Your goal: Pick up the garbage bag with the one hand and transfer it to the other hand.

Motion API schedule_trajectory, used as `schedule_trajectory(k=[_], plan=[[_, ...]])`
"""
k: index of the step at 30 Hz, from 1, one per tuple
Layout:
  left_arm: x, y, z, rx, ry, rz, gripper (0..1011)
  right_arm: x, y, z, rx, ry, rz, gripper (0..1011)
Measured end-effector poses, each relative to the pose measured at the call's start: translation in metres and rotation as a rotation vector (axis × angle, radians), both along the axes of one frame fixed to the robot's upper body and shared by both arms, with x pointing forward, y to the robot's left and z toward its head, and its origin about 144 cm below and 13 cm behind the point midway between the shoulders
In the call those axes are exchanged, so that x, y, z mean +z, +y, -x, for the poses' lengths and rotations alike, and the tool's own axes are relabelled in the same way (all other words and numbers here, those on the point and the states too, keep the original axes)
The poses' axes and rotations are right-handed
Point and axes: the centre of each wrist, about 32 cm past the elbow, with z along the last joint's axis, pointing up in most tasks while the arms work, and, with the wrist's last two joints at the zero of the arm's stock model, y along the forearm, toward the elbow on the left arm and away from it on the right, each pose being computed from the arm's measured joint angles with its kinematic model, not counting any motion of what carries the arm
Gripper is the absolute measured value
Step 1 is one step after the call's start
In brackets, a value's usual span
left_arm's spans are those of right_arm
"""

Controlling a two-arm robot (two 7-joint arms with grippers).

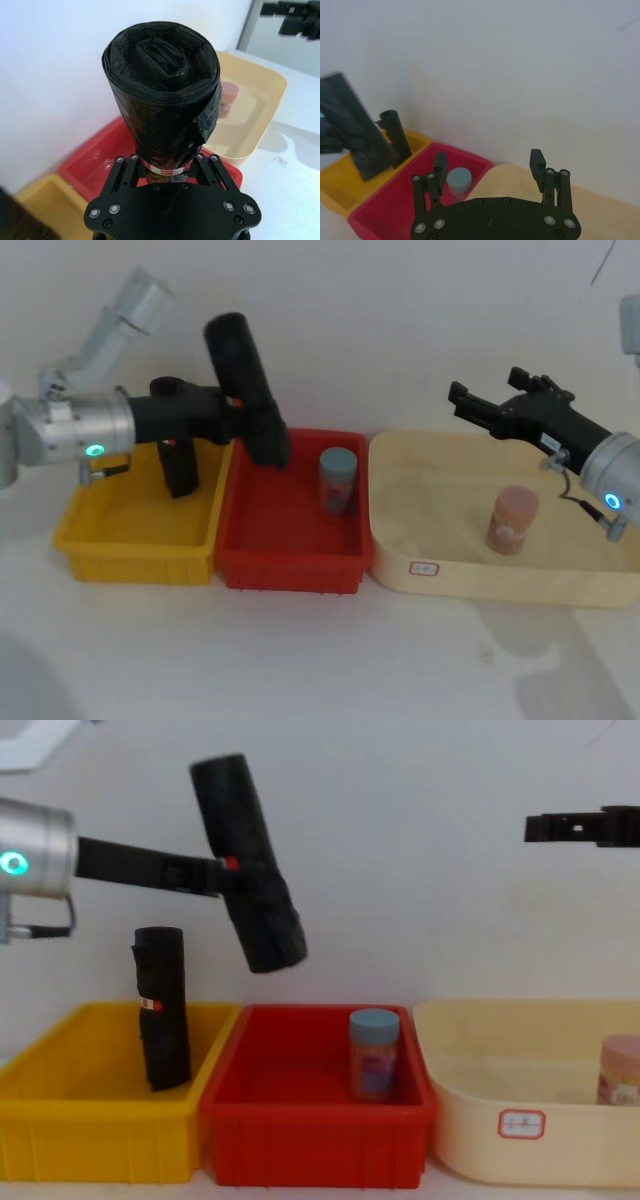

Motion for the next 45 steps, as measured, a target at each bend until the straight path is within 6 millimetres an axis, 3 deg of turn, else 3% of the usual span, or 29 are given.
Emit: schedule_trajectory(k=[11,22,31,45], plan=[[-0.017,-0.045,-0.046,-0.108,0.050,-0.075,422,0.003,0.010,-0.007,0.067,-0.038,0.016,1001],[-0.013,-0.085,-0.078,-0.237,0.044,-0.131,422,0.011,0.014,-0.006,0.154,-0.061,0.014,1001],[-0.002,-0.105,-0.087,-0.310,0.023,-0.168,422,0.013,0.019,-0.006,0.218,-0.053,0.010,1001],[0.006,-0.116,-0.091,-0.353,0.010,-0.194,422,0.012,0.027,-0.017,0.242,-0.033,0.011,1001]])
